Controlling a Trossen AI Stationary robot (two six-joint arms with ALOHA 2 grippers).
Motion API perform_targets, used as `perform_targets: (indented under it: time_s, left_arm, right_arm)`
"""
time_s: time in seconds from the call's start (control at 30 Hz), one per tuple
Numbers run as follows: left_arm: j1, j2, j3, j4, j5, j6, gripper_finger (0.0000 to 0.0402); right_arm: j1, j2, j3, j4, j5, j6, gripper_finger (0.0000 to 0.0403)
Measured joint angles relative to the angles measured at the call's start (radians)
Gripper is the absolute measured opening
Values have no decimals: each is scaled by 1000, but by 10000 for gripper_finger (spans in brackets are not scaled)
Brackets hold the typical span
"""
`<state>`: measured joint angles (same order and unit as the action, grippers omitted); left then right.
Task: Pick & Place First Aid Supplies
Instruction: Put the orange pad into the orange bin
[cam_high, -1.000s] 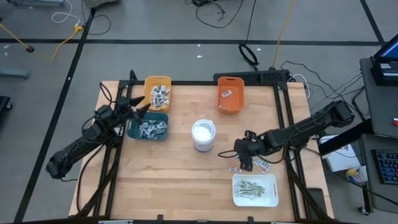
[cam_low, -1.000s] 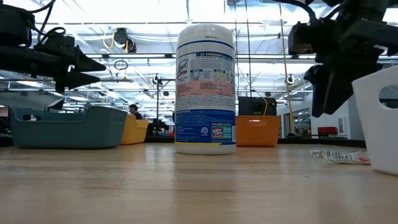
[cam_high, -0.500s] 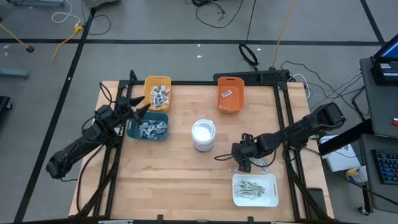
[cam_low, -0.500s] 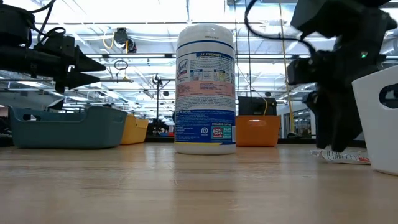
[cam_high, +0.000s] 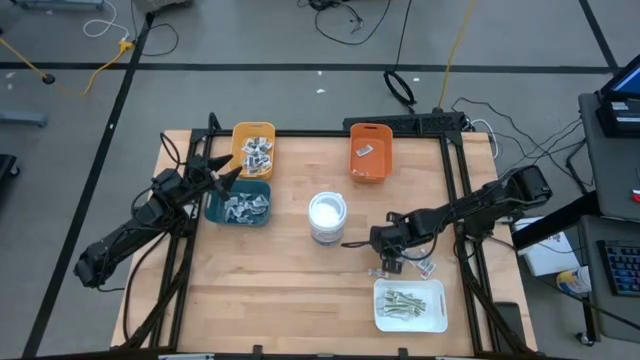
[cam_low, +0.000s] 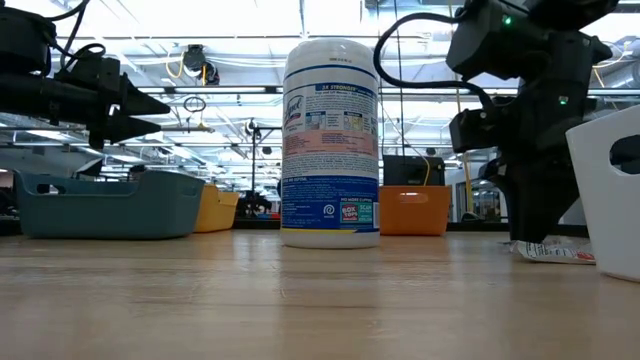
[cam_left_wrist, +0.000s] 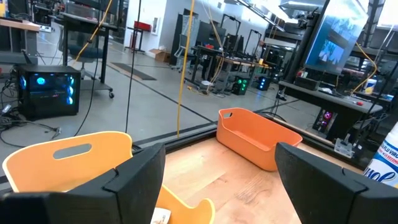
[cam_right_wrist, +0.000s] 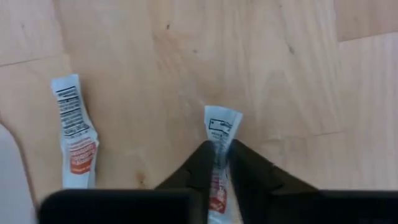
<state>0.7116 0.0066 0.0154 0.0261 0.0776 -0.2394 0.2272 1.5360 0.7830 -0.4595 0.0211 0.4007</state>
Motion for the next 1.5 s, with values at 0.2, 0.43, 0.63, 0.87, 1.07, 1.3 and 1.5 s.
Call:
perform_targets:
  time_s: [0.2,0.43,0.63,0.87,1.07,1.3,1.5]
  left_arm:
    - [0,0,0,0,0,0,306]
    - [0,0,0,0,0,0,306]
    - [0,0,0,0,0,0,306]
    - [0,0,0,0,0,0,306]
    - [0,0,0,0,0,0,305]
    - [0,0,0,0,0,0,306]
    - [0,0,0,0,0,0,306]
  right_arm:
    - [1,0,0,0,-3,-2,9]
    - [-1,-37,19,-71,-4,-24,2]
    - [-3,-104,109,-196,-49,-143,1]
    - [-53,-152,206,-365,-79,-270,1]
    - [-132,-154,301,-488,-125,-370,0]
    - [-240,-153,349,-496,-178,-516,0]
    - [-423,-153,376,-477,-95,-655,0]
